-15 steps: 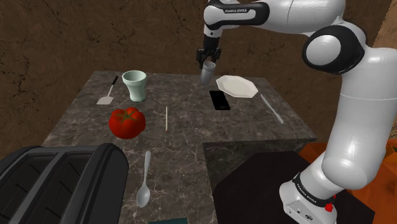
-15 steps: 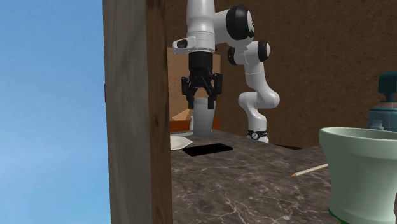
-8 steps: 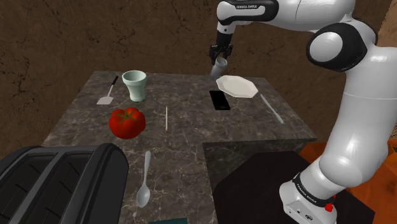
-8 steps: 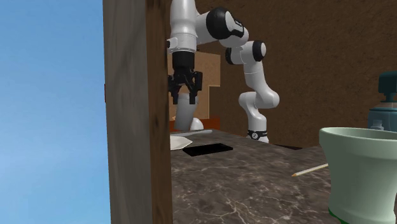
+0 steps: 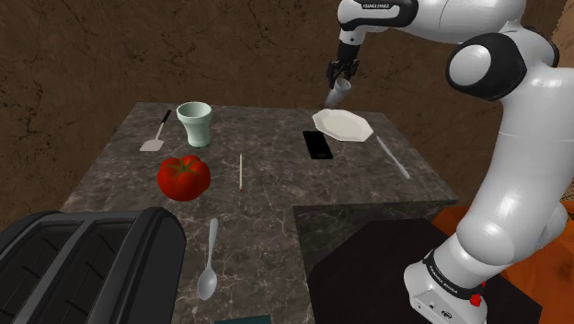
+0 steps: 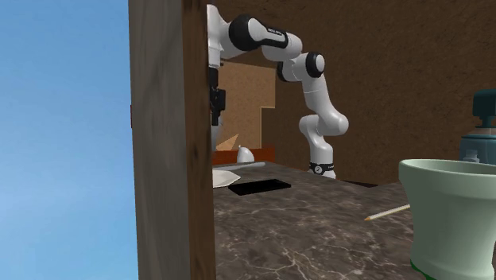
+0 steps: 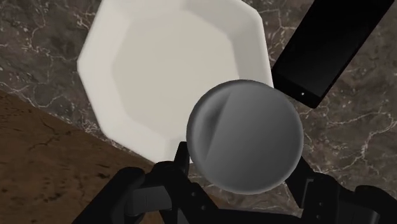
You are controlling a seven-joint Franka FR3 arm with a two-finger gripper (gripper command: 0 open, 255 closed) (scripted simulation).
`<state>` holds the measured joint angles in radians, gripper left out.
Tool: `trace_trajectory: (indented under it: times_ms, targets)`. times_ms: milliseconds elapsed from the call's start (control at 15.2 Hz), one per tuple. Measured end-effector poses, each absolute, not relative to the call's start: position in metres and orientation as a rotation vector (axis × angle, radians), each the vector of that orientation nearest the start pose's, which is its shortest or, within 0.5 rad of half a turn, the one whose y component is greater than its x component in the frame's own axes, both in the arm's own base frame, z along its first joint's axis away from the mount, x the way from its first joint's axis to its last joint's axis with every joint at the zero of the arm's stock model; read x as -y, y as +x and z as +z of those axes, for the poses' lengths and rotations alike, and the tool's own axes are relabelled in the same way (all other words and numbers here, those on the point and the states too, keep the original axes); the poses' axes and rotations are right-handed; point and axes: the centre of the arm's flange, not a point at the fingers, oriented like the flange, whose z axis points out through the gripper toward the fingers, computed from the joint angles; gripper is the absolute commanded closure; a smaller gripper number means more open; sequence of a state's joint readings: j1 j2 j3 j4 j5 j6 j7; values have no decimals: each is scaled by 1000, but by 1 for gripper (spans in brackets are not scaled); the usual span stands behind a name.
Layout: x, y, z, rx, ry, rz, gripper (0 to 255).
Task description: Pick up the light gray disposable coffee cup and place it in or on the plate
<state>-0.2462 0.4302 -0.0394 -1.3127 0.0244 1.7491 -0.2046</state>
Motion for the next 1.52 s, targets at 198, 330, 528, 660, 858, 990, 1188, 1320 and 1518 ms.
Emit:
trace_trajectory:
  times_ms: [198,330,528,660,858,990,1188,1320,1518]
  targets:
    - [225,653,501,-127,-3133,-13,255]
    - [254,649,499,-128,-3133,-13,255]
    - [261,647,488,-127,-3133,-12,255]
    - [262,647,477,-125,-3133,-12,255]
    - [262,647,461,-125,-3133,-12,255]
    - [262,648,450,-125,-3133,-12,255]
    - [262,648,435,-125,-3133,-12,255]
    - [263,647,425,-126,-3133,-12,255]
    - [262,647,410,-125,-3133,-12,255]
